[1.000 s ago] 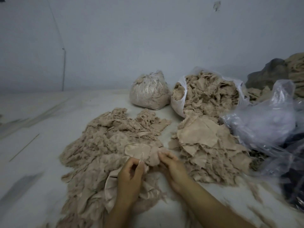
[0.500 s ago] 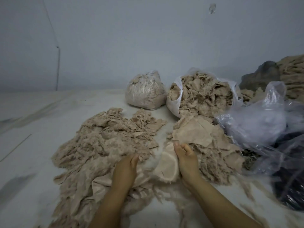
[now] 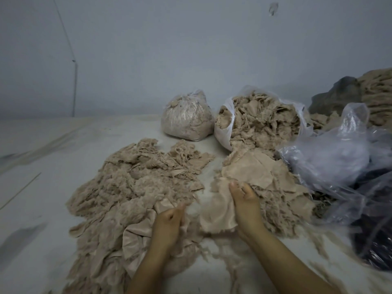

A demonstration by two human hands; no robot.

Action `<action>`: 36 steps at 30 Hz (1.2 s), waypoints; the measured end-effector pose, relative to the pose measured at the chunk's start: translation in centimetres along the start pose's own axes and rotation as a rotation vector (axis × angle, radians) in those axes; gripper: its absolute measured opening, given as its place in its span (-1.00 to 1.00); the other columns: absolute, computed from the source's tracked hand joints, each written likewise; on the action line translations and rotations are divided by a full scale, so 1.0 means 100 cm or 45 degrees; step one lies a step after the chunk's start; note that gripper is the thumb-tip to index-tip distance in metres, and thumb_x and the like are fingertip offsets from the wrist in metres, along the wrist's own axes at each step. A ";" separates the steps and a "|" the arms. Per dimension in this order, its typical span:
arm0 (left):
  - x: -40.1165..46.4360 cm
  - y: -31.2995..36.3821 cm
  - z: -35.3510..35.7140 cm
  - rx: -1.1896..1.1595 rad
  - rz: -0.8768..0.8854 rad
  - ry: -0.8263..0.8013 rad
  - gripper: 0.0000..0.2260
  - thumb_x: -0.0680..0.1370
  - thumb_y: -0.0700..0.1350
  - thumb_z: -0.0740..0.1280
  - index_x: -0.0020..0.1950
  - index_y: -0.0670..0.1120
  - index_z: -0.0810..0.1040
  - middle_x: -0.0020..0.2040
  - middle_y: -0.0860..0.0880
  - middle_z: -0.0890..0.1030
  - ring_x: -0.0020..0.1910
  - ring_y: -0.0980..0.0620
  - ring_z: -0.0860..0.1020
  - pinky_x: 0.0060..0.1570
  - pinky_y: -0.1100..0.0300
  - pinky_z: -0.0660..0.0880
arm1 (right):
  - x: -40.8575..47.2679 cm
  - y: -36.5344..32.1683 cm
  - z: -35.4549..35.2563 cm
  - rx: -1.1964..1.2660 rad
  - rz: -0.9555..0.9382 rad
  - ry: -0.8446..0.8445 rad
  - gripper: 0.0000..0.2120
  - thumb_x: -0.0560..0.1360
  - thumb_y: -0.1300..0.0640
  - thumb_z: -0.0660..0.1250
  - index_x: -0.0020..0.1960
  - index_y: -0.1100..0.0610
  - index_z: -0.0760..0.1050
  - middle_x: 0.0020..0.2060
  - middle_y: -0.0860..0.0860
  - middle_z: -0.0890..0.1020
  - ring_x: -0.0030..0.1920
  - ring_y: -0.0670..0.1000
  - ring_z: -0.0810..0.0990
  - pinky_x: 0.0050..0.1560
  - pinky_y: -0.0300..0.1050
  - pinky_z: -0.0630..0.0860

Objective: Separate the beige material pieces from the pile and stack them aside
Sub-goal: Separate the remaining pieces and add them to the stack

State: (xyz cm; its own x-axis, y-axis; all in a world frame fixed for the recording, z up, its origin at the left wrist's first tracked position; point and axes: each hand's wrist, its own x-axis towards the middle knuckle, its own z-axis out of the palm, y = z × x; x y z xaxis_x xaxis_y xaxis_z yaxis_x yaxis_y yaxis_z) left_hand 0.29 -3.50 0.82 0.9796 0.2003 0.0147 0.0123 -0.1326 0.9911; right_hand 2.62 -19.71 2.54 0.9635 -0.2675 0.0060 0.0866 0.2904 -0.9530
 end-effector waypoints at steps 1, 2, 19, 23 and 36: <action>-0.001 0.003 -0.002 0.032 0.020 -0.044 -0.56 0.55 0.16 0.22 -0.42 -0.09 0.45 -0.58 0.06 0.38 -0.58 0.12 0.34 -0.55 0.31 0.30 | 0.000 -0.002 -0.002 -0.115 0.021 -0.130 -0.86 0.56 0.17 0.31 0.00 0.21 0.59 -0.15 0.16 0.68 -0.14 0.09 0.61 -0.07 -0.04 0.52; -0.002 0.006 -0.001 0.014 0.020 -0.132 -0.55 0.49 0.23 0.21 -0.32 -0.13 0.52 -0.51 0.03 0.44 -0.50 0.10 0.41 -0.46 0.27 0.35 | -0.003 -0.001 -0.003 -0.234 0.032 -0.280 -0.89 0.53 0.18 0.34 -0.07 0.21 0.61 -0.20 0.16 0.68 -0.19 0.06 0.59 -0.12 -0.11 0.50; 0.017 0.004 -0.018 -0.119 -0.045 0.036 -0.64 0.61 -0.11 0.25 -0.39 -0.13 0.34 -0.57 0.04 0.32 -0.60 0.12 0.25 -0.56 0.27 0.23 | 0.036 -0.064 -0.014 -0.637 -0.272 -0.047 -0.85 0.51 0.06 0.36 -0.22 0.06 0.52 -0.29 -0.08 0.61 -0.24 -0.05 0.56 -0.25 -0.14 0.50; 0.013 0.005 -0.041 0.582 0.067 -0.249 -0.69 0.53 -0.20 0.34 -0.42 -0.13 0.44 -0.49 0.00 0.42 -0.50 0.11 0.35 -0.44 0.26 0.29 | 0.062 -0.091 -0.025 -1.289 -0.582 0.230 -0.88 0.56 0.08 0.27 0.01 0.09 0.53 0.05 0.05 0.53 0.17 0.12 0.44 0.17 0.02 0.39; 0.020 0.028 -0.046 0.871 0.391 -0.341 -0.73 0.61 -0.03 0.22 0.30 0.01 0.48 0.14 0.21 0.46 0.11 0.26 0.43 0.00 0.56 0.28 | -0.028 0.046 0.039 -0.650 -0.052 -0.476 -0.72 0.49 0.15 0.41 -0.30 -0.01 0.36 -0.42 -0.15 0.43 -0.37 -0.20 0.38 -0.26 -0.30 0.34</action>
State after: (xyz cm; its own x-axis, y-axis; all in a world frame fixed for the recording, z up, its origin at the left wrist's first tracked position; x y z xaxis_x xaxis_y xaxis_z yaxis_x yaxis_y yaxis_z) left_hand 1.32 1.03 4.23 0.9729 -0.1709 0.1557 -0.2312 -0.7281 0.6453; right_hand 1.31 -14.04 -0.65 0.9933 0.0965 0.0629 0.0823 -0.2127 -0.9736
